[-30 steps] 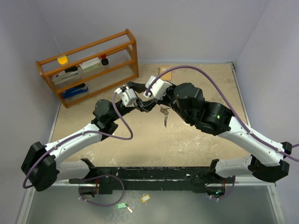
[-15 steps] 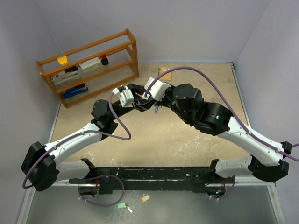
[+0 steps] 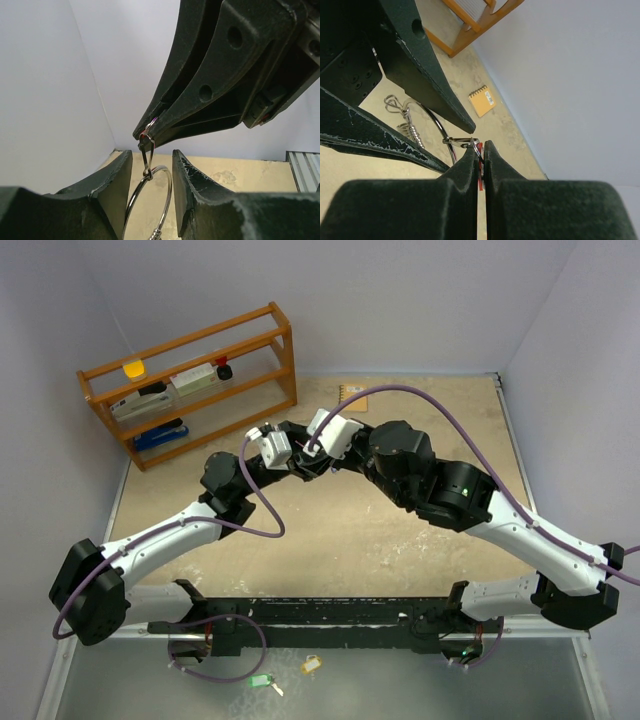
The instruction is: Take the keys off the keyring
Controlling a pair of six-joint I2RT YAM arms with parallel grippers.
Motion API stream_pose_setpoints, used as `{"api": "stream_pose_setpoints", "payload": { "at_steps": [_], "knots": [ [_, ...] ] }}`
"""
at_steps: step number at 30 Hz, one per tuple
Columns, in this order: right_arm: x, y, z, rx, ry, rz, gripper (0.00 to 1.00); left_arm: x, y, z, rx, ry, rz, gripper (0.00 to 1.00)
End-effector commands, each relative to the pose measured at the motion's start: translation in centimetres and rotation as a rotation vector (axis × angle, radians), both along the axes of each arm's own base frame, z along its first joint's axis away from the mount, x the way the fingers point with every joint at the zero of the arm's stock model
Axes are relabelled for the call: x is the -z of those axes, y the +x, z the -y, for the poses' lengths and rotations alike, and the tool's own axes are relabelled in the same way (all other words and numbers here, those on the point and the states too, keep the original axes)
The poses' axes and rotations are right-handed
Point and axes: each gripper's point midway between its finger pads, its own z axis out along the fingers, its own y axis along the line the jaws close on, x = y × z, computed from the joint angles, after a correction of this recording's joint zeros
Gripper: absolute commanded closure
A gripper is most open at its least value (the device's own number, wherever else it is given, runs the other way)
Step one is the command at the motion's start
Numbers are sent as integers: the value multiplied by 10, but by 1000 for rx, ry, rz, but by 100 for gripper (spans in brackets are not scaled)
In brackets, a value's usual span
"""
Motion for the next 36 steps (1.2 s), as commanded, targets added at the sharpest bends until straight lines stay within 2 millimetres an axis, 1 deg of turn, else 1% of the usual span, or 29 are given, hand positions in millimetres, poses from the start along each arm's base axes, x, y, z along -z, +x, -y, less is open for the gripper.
{"api": "stream_pose_setpoints", "payload": {
  "at_steps": [1,13,21,28,36],
  "knots": [
    [-20,-5,2,-16,70,31,100,-31,-10,-1,32,-60,64,65],
    [-21,-7,1,-26,73,33,100,-27,-9,2,42,-51,54,74],
    [-20,-7,2,-20,70,36,100,-29,-11,0,42,-55,62,78],
    [-23,-7,4,-16,80,48,100,-25,-9,0,32,-50,50,90],
    [-22,-6,5,-7,78,52,100,-29,-10,-2,32,-60,53,99]
  ]
}}
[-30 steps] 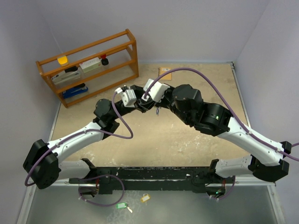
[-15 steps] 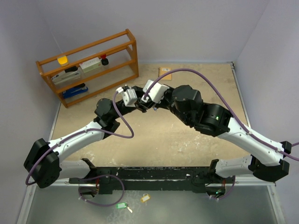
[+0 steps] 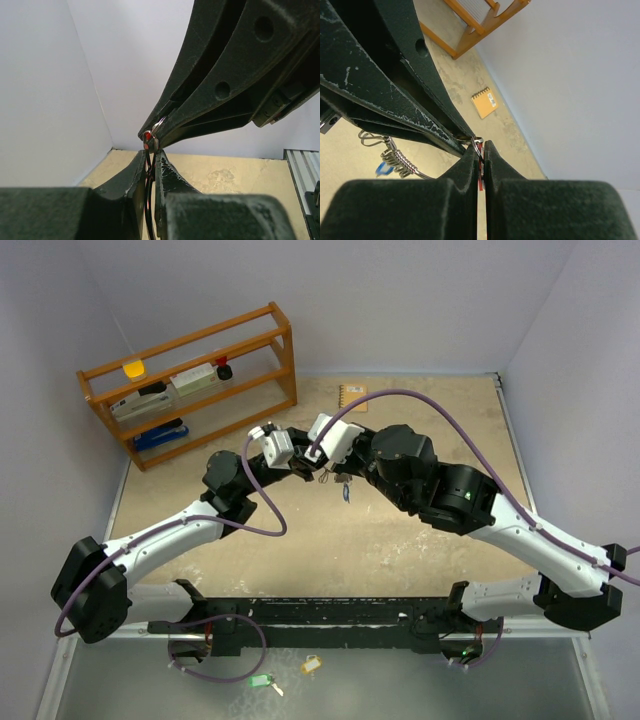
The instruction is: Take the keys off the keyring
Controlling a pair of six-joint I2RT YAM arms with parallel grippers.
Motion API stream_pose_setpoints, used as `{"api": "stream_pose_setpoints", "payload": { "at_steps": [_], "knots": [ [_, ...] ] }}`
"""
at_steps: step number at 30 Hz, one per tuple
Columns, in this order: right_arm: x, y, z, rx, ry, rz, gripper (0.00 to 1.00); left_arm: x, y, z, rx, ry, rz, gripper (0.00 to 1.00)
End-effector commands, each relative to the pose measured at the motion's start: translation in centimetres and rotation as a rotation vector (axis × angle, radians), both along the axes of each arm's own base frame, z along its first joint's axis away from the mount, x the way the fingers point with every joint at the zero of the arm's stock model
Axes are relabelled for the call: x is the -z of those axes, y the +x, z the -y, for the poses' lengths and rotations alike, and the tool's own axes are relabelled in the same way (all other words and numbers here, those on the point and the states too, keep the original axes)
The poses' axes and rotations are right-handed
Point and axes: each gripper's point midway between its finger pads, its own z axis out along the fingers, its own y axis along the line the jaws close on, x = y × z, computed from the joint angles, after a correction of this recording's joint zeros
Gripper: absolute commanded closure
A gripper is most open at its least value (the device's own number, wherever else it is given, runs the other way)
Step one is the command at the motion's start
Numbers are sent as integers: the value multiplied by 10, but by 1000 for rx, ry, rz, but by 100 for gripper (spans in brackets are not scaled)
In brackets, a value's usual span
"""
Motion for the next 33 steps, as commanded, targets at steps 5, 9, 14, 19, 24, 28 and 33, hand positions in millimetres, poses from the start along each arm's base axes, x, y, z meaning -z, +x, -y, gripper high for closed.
{"api": "stream_pose_setpoints", "payload": {
  "at_steps": [5,9,14,19,24,28,33],
  "knots": [
    [-25,3,7,35,79,75,100,-30,-10,-5,19,-65,53,100],
    [-27,7,11,75,71,92,100,-30,-8,-7,-3,-65,48,100],
    [-33,11,20,124,80,121,100,-27,-6,-11,-38,-32,61,100],
    [-46,11,26,149,121,147,100,-24,-9,-14,-46,5,85,100],
    [-51,10,25,145,139,136,100,-27,-16,-16,-35,27,115,100],
    [-49,10,22,137,124,126,100,-31,-26,-14,10,35,142,100],
    [-41,9,16,106,101,102,100,-36,-32,-14,37,36,161,100]
  ]
}}
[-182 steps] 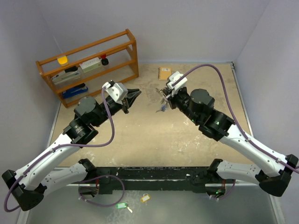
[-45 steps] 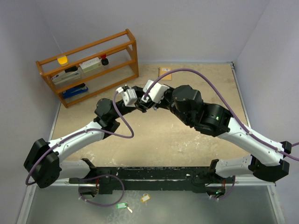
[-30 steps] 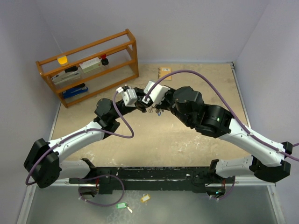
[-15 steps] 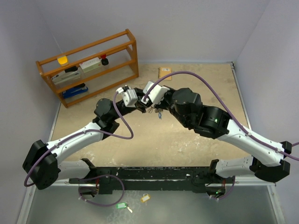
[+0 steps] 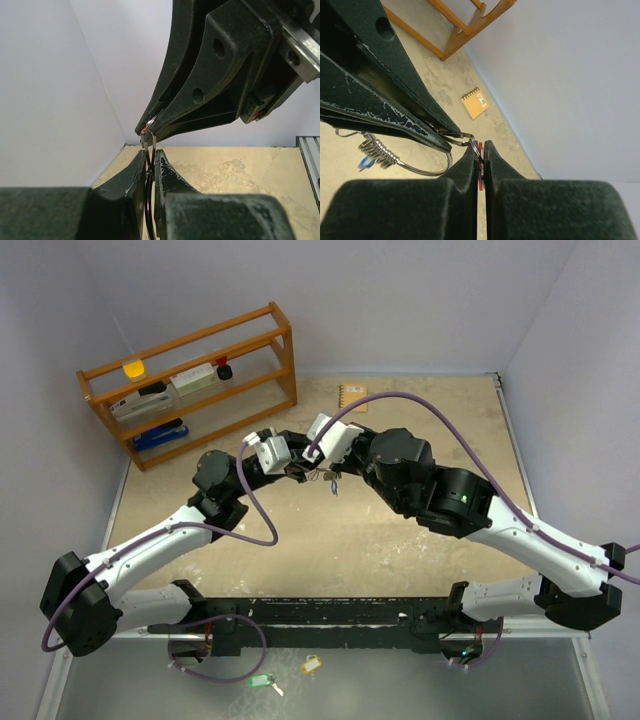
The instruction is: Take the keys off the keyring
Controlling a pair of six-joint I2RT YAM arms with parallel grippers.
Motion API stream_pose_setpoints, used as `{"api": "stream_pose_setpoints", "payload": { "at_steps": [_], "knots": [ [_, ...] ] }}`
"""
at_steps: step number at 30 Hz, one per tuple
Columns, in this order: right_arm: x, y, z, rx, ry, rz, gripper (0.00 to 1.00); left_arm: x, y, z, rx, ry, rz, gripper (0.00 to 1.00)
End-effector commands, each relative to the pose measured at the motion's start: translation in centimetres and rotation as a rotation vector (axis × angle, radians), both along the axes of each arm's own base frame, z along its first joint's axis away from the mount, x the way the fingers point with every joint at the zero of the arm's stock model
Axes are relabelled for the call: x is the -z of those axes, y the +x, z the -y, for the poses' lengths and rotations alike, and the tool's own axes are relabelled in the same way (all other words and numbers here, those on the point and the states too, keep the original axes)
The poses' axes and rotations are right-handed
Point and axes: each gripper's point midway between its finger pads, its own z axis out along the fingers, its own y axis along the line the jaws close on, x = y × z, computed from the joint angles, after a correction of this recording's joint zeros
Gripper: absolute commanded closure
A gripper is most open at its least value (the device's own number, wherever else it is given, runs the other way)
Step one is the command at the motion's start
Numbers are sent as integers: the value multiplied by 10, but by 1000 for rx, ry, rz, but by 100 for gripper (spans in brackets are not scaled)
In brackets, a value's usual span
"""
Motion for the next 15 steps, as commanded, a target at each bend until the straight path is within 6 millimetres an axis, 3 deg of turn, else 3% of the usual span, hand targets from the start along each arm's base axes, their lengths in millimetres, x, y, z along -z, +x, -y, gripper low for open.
{"api": "stream_pose_setpoints", "payload": {
  "at_steps": [1,6,15],
  "knots": [
    [-34,2,11,44,89,45,100,-28,-25,-2,87,-17,91,100],
    [-33,2,10,34,81,42,100,-28,-32,2,137,4,98,100],
    [-55,0,12,25,137,72,95,-24,-36,3,153,18,106,100]
  ]
}}
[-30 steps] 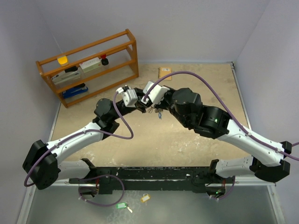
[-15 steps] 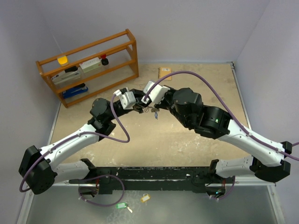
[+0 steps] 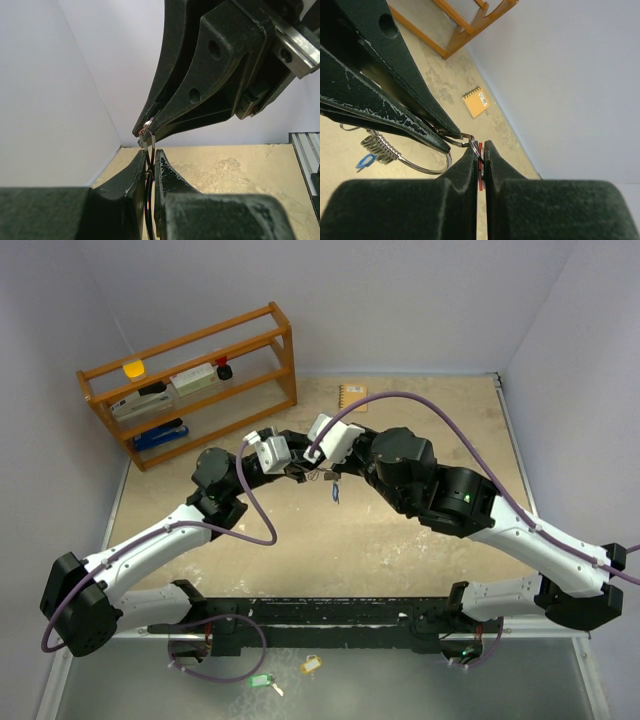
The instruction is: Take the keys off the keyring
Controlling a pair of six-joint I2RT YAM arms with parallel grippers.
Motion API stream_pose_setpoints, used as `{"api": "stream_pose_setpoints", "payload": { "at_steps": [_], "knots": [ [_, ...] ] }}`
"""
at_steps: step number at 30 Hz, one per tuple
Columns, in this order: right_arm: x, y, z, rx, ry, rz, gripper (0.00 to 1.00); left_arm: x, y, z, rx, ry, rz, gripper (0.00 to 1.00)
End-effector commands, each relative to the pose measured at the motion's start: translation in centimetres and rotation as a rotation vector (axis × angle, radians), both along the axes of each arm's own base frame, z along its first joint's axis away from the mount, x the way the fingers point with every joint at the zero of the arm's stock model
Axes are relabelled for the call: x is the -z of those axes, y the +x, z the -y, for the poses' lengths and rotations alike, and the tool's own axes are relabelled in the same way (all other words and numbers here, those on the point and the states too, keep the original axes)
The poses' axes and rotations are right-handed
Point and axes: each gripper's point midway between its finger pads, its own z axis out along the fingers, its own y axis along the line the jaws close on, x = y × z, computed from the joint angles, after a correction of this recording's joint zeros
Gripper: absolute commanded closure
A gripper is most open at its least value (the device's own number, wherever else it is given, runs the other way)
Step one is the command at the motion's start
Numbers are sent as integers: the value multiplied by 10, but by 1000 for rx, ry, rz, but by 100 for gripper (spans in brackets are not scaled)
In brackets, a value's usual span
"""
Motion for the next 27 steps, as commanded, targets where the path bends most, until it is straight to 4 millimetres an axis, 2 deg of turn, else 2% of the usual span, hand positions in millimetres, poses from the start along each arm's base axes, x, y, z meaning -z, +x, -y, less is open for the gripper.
{"api": "stream_pose_setpoints", "payload": {
  "at_steps": [1,10,20,27],
  "knots": [
    [-54,2,10,32,147,77,96,-22,-29,0,111,-5,93,100],
    [-70,-3,8,87,219,-72,98,-15,-35,-4,105,57,135,100],
    [-64,-25,2,-18,268,-182,100,-19,-58,-8,189,71,181,100],
    [-44,-37,2,-65,241,-245,100,-23,-85,-12,305,86,234,100]
  ]
}}
